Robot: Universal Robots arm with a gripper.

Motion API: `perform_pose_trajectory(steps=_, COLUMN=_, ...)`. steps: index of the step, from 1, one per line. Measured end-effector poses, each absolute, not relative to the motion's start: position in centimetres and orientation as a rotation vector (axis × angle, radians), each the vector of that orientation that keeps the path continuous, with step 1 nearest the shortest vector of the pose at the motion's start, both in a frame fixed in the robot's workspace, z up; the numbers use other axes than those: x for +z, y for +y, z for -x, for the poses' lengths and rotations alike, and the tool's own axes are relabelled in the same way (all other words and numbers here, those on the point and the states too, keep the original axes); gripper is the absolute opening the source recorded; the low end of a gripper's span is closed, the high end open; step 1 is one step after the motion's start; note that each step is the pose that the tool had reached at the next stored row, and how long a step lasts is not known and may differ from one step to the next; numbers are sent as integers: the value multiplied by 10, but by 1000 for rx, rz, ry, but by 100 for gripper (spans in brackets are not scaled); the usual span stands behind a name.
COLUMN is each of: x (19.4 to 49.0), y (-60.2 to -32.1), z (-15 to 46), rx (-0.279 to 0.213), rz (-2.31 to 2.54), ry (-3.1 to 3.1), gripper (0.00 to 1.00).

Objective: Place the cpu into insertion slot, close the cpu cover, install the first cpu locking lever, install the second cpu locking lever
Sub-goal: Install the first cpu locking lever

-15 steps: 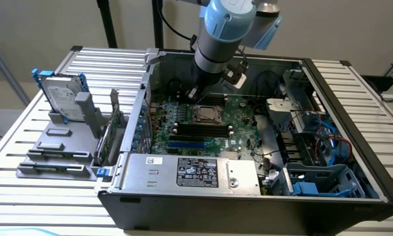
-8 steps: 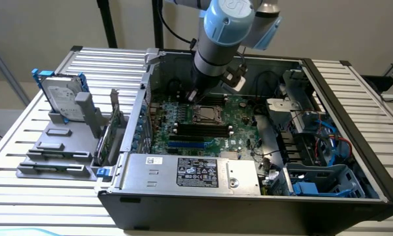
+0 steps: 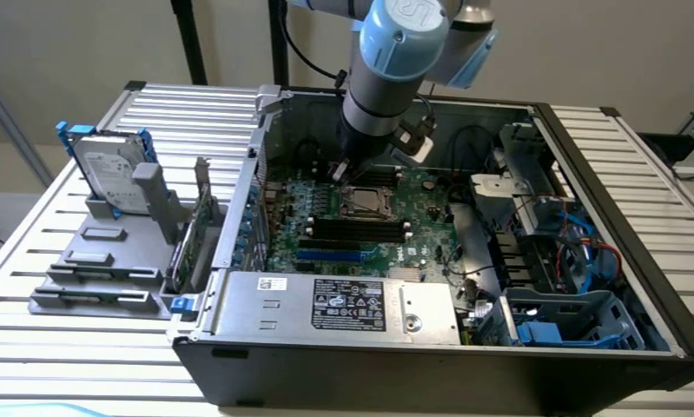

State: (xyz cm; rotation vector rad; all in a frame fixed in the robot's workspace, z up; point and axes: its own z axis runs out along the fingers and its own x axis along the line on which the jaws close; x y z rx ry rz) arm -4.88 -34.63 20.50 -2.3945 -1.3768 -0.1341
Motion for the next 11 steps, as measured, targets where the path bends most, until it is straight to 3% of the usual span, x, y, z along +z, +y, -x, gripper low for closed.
perform_pose_trajectory(steps=11, x=203, y=-342, z=49, rx=-134, rz=2395, ry=-1377, gripper=11)
